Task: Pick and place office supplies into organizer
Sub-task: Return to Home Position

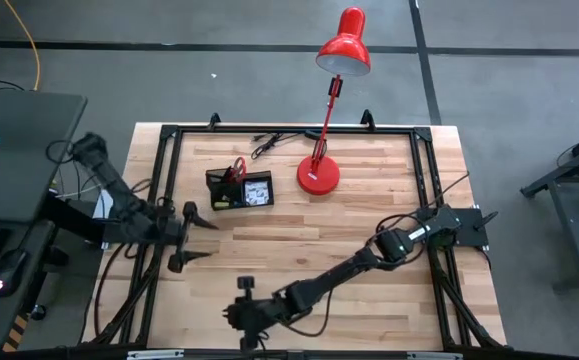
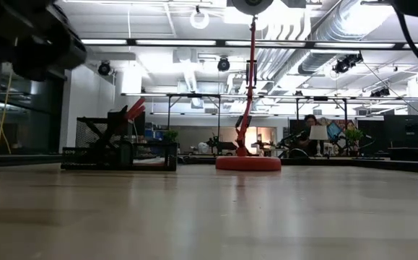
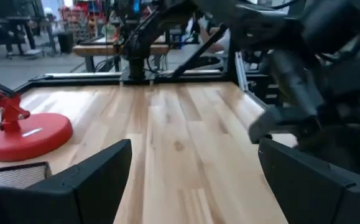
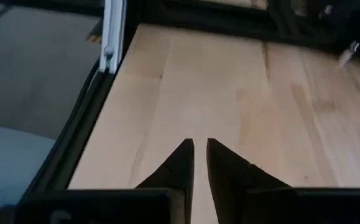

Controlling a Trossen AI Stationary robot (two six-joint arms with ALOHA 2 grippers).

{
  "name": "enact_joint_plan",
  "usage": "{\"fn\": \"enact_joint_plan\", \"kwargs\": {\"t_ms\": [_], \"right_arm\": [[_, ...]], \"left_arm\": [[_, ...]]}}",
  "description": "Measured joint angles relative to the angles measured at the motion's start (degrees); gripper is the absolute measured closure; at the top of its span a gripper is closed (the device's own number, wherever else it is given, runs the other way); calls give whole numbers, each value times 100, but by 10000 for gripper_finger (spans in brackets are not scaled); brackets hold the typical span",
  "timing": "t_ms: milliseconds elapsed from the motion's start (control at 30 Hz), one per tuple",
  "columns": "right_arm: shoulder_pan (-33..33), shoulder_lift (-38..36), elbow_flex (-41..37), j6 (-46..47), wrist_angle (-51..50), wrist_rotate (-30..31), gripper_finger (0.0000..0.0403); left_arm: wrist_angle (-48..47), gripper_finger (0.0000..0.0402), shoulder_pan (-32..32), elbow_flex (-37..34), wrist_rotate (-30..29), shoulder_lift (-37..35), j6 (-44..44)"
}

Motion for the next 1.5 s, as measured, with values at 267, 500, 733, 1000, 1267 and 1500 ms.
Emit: {"fn": "enact_joint_plan", "kwargs": {"t_ms": [267,500,733,1000,1267,1500], "right_arm": [[-349,-2,0,-485,392,-1190,357],[-707,-2,0,-678,303,-1604,357],[-981,-274,-12,-891,607,-1328,364],[-543,57,-39,-628,1498,311,354],[-135,-30,-1382,-274,3405,97,355],[-24,-1600,-4923,-451,6143,505,358]], "left_arm": [[45,64,-1506,-72,-1821,171,-80],[-3,64,-1797,-72,-2068,-145,80],[-305,64,-1807,-70,-2129,-420,175],[-463,64,-1809,-67,-2129,-567,162],[-472,64,-1808,-67,-2113,-568,160],[-503,64,-1807,-67,-2159,-568,163]]}}
